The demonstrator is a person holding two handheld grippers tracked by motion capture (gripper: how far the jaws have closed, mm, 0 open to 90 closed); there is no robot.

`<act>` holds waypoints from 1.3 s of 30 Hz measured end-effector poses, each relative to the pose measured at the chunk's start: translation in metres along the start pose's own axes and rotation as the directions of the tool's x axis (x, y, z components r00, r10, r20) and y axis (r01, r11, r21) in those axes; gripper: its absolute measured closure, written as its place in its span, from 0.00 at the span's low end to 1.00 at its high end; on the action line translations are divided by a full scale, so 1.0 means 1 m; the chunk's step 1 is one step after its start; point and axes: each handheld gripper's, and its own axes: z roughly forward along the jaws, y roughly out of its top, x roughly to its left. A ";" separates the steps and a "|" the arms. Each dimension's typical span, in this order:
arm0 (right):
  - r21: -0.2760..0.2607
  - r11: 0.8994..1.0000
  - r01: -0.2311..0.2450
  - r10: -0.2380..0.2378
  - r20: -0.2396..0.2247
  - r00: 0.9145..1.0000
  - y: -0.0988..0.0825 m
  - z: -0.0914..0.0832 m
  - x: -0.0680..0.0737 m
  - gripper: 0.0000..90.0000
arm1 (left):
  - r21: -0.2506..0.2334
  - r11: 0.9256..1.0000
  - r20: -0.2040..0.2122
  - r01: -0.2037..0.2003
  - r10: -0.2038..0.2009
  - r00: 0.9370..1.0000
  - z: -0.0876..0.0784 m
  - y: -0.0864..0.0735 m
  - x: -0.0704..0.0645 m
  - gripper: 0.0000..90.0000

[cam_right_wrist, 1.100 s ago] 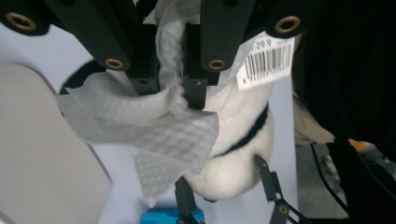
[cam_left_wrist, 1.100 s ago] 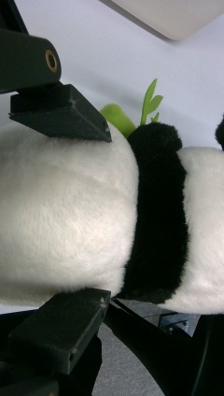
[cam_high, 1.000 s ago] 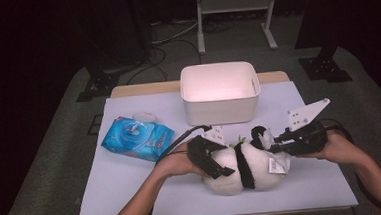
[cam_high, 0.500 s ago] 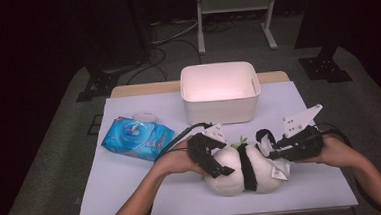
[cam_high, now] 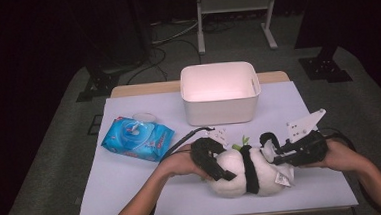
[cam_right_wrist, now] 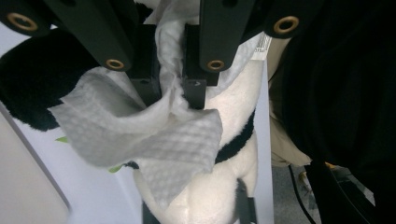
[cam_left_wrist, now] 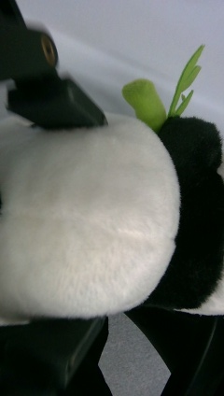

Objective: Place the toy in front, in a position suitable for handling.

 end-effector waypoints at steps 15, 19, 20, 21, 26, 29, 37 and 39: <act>-0.061 0.997 0.040 -0.037 0.054 0.998 0.038 0.009 -0.014 0.88 | 0.068 0.996 -0.104 -0.054 0.061 0.993 -0.030 0.003 0.003 0.35; -0.043 0.997 0.070 -0.068 0.056 0.996 0.054 0.023 -0.015 0.88 | 0.084 0.995 -0.131 -0.054 0.065 0.989 -0.039 0.002 0.004 0.35; -0.043 0.996 0.075 -0.072 0.053 0.996 0.057 0.025 -0.016 0.88 | 0.086 0.995 -0.134 -0.050 0.062 0.989 -0.041 0.001 0.004 0.35; -0.040 0.997 0.072 -0.070 0.049 0.996 0.059 0.026 -0.017 0.88 | 0.088 0.995 -0.138 -0.050 0.062 0.988 -0.044 -0.001 0.005 0.35; -0.036 0.998 0.053 -0.051 0.045 0.998 0.057 0.028 -0.022 0.88 | 0.077 0.996 -0.139 -0.041 0.052 0.989 -0.049 -0.007 0.005 0.35; -0.045 0.998 0.044 -0.043 0.039 0.998 0.051 0.029 -0.021 0.88 | 0.059 0.998 -0.132 -0.037 0.045 0.990 -0.049 -0.012 0.003 0.35; -0.044 0.999 0.029 -0.026 0.061 0.998 0.042 0.020 -0.020 0.88 | 0.069 0.997 -0.126 -0.039 0.047 0.991 -0.046 -0.015 0.001 0.34; -0.030 0.999 0.044 -0.042 0.064 0.997 0.047 0.022 -0.018 0.88 | 0.076 0.996 -0.124 -0.041 0.050 0.991 -0.045 -0.015 0.000 0.34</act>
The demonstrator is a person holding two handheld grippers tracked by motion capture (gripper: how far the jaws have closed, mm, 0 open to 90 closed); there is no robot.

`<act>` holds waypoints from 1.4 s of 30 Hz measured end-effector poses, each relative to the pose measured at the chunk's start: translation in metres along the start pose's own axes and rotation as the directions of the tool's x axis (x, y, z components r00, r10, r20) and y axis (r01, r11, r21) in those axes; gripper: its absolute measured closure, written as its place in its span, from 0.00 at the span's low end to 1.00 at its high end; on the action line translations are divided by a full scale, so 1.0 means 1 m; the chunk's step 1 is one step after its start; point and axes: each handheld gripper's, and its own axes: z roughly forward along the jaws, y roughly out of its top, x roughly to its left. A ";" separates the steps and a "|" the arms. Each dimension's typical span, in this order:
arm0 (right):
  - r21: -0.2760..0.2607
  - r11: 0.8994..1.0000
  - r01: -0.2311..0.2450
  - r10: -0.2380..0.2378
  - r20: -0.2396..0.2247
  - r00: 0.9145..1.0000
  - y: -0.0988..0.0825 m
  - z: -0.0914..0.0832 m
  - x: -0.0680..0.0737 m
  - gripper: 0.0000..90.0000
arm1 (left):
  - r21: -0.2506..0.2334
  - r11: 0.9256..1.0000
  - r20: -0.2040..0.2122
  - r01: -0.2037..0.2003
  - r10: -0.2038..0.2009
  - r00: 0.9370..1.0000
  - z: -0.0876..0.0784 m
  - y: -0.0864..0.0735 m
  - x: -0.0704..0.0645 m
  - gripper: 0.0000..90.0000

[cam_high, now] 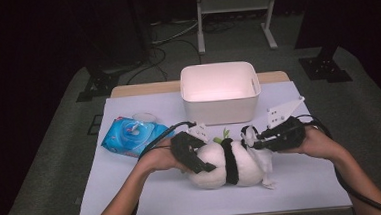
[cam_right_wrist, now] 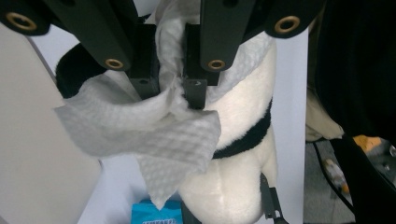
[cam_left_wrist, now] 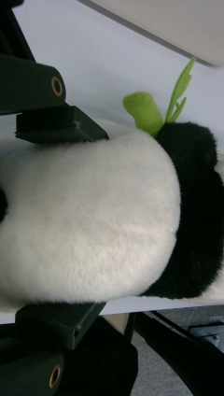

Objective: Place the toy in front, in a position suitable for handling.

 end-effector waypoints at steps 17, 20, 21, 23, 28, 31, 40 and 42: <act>0.035 0.999 0.019 -0.018 -0.029 0.999 0.005 0.015 0.013 0.88 | -0.010 0.999 0.037 0.030 -0.030 0.999 -0.007 0.004 -0.004 0.20; 0.031 0.999 0.018 -0.017 -0.047 0.999 0.002 0.014 0.014 0.88 | -0.035 0.999 0.056 0.034 -0.032 0.998 -0.013 0.008 -0.003 0.24; 0.029 0.999 0.013 -0.011 -0.056 0.998 0.001 0.014 0.015 0.88 | -0.031 0.999 0.061 0.033 -0.031 0.998 -0.013 0.008 -0.003 0.26; 0.029 0.999 0.019 -0.017 -0.058 0.998 0.000 0.014 0.016 0.88 | -0.030 0.999 0.071 0.034 -0.032 0.997 -0.011 0.008 -0.003 0.30; 0.055 0.997 0.048 -0.045 -0.054 0.998 0.006 0.011 0.020 0.88 | -0.049 0.998 0.082 0.039 -0.035 0.996 -0.006 0.005 -0.006 0.38; 0.059 0.996 0.066 -0.064 -0.042 0.997 0.015 0.012 0.021 0.88 | -0.047 0.998 0.088 0.033 -0.029 0.996 -0.005 0.005 -0.007 0.38; 0.065 0.995 0.076 -0.072 -0.058 0.996 0.024 0.022 0.016 0.88 | -0.043 0.999 0.085 0.018 -0.014 0.996 -0.006 0.002 -0.012 0.39; 0.064 0.996 0.065 -0.062 -0.046 0.997 0.019 0.016 0.016 0.88 | -0.045 0.999 0.085 0.014 -0.010 0.996 -0.007 0.003 -0.013 0.39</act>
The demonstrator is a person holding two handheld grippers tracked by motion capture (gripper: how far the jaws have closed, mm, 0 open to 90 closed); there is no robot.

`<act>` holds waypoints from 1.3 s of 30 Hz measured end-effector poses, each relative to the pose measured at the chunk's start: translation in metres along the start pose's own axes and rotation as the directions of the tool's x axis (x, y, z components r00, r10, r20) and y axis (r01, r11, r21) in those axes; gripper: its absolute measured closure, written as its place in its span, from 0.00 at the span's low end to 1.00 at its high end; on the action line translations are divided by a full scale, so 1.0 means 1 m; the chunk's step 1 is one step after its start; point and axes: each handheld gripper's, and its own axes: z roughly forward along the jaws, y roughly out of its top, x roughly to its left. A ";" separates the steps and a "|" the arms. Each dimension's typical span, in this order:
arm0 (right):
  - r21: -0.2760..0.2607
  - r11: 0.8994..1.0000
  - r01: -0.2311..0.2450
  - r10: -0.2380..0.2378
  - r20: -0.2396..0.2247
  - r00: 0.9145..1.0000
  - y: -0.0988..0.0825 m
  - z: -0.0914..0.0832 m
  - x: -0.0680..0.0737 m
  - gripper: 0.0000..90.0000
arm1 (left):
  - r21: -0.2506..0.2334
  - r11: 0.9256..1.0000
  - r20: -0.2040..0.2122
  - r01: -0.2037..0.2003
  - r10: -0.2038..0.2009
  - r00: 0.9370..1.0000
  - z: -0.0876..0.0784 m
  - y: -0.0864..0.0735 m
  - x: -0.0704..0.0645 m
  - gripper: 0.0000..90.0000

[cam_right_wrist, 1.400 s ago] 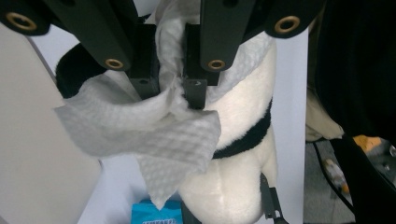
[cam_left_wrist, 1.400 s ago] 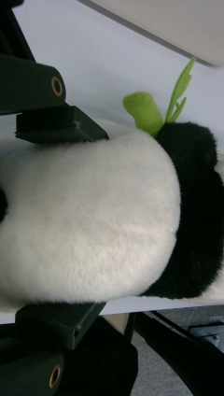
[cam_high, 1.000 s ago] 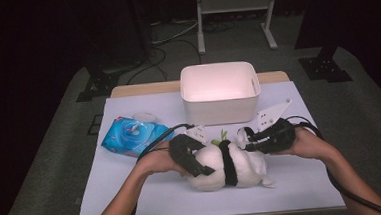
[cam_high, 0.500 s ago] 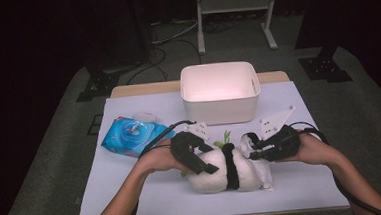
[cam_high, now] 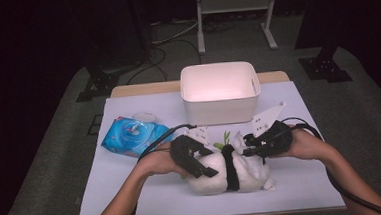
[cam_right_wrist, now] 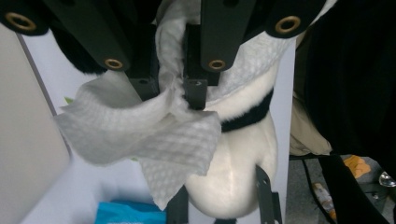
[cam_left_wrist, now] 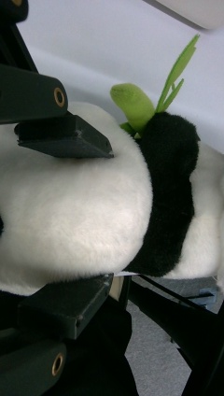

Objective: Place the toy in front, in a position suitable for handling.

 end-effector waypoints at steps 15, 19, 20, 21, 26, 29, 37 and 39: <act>0.013 1.000 -0.023 0.023 -0.006 1.000 -0.015 -0.002 0.004 0.88 | 0.005 1.000 0.014 -0.008 0.008 1.000 -0.004 0.008 0.001 0.36; 0.018 1.000 -0.017 0.017 -0.009 1.000 -0.016 -0.003 0.004 0.88 | -0.004 1.000 0.000 -0.009 0.009 1.000 -0.010 0.009 0.001 0.34; 0.017 1.000 -0.017 0.017 -0.008 1.000 -0.017 -0.004 0.004 0.88 | -0.004 1.000 -0.007 -0.006 0.006 1.000 -0.012 0.009 0.001 0.31; 0.016 1.000 -0.023 0.023 -0.008 1.000 -0.019 -0.005 0.004 0.88 | -0.008 1.000 -0.010 -0.005 0.005 1.000 -0.013 0.009 0.001 0.31; 0.010 0.998 -0.056 0.056 0.003 0.998 -0.030 -0.012 0.001 0.88 | -0.029 0.999 -0.028 0.020 -0.020 0.999 -0.021 0.003 0.003 0.27; 0.004 0.997 -0.078 0.078 0.003 0.997 -0.034 -0.014 0.001 0.88 | -0.036 0.999 -0.025 0.026 -0.027 0.999 -0.021 0.000 0.005 0.25; 0.000 0.997 -0.080 0.080 0.004 0.997 -0.041 -0.018 0.001 0.88 | -0.075 0.997 0.001 0.034 -0.034 0.999 -0.017 -0.006 0.005 0.23; -0.003 0.997 -0.078 0.078 0.007 0.997 -0.042 -0.018 0.000 0.88 | -0.083 0.996 0.001 0.030 -0.030 1.000 -0.017 -0.007 0.004 0.22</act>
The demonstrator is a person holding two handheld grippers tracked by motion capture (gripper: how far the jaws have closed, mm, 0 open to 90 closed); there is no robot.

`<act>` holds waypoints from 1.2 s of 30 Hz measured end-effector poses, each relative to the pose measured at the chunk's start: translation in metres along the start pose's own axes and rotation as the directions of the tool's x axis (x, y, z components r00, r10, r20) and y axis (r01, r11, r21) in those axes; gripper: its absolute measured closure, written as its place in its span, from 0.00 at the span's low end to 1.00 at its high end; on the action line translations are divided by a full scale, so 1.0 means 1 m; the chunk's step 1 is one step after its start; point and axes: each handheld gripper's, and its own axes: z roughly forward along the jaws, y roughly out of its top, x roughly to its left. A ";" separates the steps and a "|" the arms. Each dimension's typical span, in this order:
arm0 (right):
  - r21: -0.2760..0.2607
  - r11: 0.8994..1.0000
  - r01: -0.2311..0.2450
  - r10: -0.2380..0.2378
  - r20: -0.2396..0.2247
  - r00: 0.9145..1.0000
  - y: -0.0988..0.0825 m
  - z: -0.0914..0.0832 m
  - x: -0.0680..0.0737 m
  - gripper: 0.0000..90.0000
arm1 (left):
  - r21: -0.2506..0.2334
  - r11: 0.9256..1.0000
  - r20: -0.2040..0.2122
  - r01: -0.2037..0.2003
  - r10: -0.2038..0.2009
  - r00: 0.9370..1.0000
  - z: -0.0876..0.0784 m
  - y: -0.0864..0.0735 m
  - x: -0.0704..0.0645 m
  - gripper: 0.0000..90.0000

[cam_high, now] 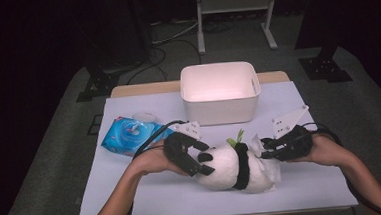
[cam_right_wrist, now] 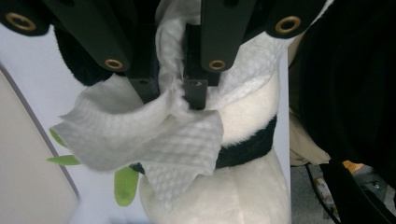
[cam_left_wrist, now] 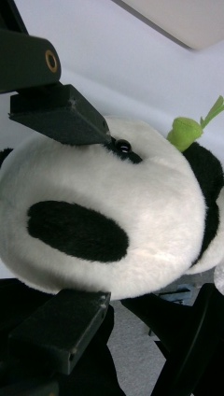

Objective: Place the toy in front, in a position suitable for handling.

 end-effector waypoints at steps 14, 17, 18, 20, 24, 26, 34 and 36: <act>0.007 1.000 -0.024 0.024 0.011 1.000 -0.007 -0.005 -0.001 0.88 | -0.010 1.000 -0.003 -0.010 0.010 1.000 -0.003 -0.002 -0.003 0.19; 0.007 1.000 -0.027 0.027 0.015 1.000 -0.010 -0.007 -0.002 0.88 | -0.005 1.000 -0.002 -0.005 0.005 1.000 -0.003 -0.003 -0.002 0.19; 0.007 1.000 -0.027 0.027 0.017 0.999 -0.011 -0.007 -0.003 0.88 | -0.007 1.000 0.000 -0.002 0.002 1.000 -0.002 -0.004 -0.002 0.19; 0.013 1.000 -0.028 0.027 0.024 0.999 -0.012 -0.008 -0.002 0.88 | -0.009 1.000 0.002 -0.001 0.001 1.000 -0.001 -0.005 -0.001 0.18; 0.008 0.999 -0.033 0.033 0.025 0.999 -0.015 -0.010 -0.002 0.88 | -0.005 1.000 0.012 0.006 -0.006 1.000 0.004 -0.009 -0.001 0.14; 0.011 0.999 -0.036 0.035 0.028 0.999 -0.017 -0.011 -0.002 0.88 | -0.006 1.000 0.016 0.021 -0.021 1.000 0.007 -0.012 -0.001 0.13; -0.004 0.999 -0.037 0.037 0.039 0.999 -0.012 -0.012 0.000 0.88 | -0.066 0.997 0.028 0.028 -0.026 0.999 0.010 -0.010 0.002 0.30; -0.008 1.000 -0.022 0.023 0.043 0.999 -0.007 -0.012 0.000 0.88 | -0.067 0.997 0.029 0.029 -0.027 0.999 0.010 -0.006 0.003 0.30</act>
